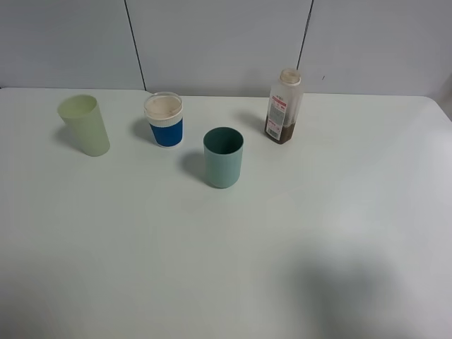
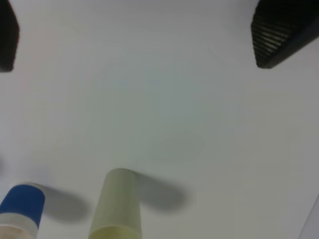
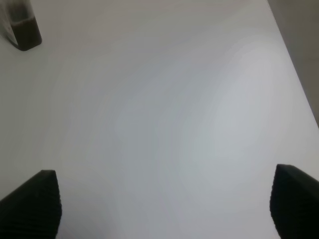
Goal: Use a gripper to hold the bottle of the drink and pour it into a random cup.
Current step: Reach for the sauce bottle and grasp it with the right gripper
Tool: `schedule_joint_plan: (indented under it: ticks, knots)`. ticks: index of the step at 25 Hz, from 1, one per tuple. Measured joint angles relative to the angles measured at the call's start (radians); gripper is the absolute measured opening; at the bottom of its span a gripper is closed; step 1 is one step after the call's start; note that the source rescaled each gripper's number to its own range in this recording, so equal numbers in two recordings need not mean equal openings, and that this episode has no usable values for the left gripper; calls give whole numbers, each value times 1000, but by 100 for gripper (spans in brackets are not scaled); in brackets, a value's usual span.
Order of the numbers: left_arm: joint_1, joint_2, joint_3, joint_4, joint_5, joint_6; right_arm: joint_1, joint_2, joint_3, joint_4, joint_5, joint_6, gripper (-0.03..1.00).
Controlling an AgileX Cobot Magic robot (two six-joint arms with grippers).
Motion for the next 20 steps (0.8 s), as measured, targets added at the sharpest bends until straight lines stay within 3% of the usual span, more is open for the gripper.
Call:
schedule_joint_plan:
  ticks: [20]
  knots:
    - [0,0,0,0,0,0,0,0,0,0,0,0,85]
